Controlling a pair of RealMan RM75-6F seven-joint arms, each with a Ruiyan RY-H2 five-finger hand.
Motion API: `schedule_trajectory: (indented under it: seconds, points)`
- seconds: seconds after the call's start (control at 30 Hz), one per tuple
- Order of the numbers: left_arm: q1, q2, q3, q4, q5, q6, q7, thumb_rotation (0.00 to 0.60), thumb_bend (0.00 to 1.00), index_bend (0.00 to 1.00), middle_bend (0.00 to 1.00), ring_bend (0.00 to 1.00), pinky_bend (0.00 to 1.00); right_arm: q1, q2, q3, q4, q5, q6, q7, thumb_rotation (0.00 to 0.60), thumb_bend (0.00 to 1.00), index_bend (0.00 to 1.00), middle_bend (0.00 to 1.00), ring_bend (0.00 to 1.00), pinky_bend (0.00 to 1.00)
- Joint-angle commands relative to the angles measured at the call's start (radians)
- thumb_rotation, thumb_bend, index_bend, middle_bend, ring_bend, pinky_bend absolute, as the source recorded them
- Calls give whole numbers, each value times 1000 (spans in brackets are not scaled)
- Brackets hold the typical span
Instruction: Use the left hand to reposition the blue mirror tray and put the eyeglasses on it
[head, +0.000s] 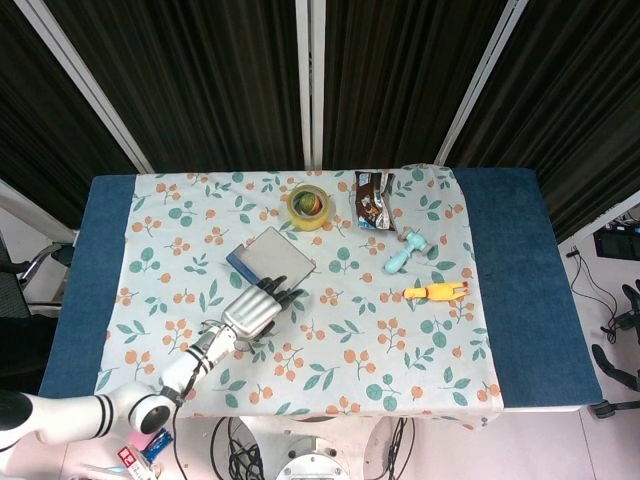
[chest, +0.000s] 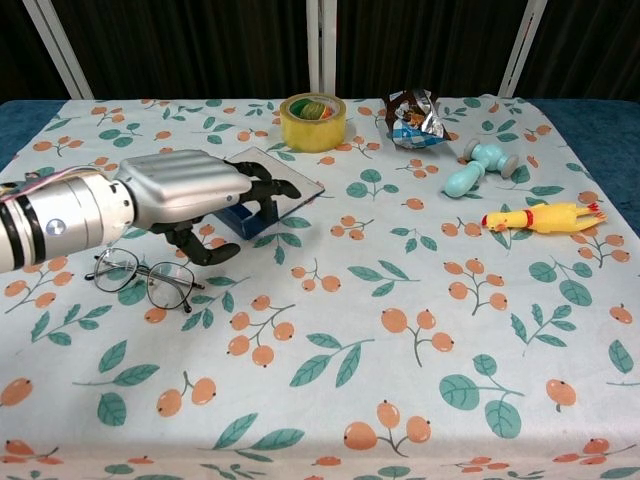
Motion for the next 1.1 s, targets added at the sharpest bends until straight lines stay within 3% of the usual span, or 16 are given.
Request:
schedule_trajectory:
  seconds: [0.03,0.4,0.7,0.8,1.1]
  points:
    - [13,24,9,0,-20,8,8,600,458,50,266,44,178,1,-1,-1,-3,-3,-1,-5,600,184,0,0,0,0]
    - [49,86,9,54,-87,24,-21,600,465,50,266,44,178,2,1,-2,-24,-9,3,-37,600,186,0,0,0,0]
    - [70,137,-4,-21,-55,89,-56,600,488,53,261,44,177,7,-2,-5,-34,-9,-6,-60,600,188,0,0,0,0]
    - [61,122,-11,-23,-27,89,-92,600,495,53,249,44,177,8,-3,-7,-40,-12,-8,-69,600,188,0,0,0,0]
    - [28,17,-20,123,-52,39,-108,600,506,52,199,44,178,-1,7,-6,-43,-4,0,-64,600,187,0,0,0,0]
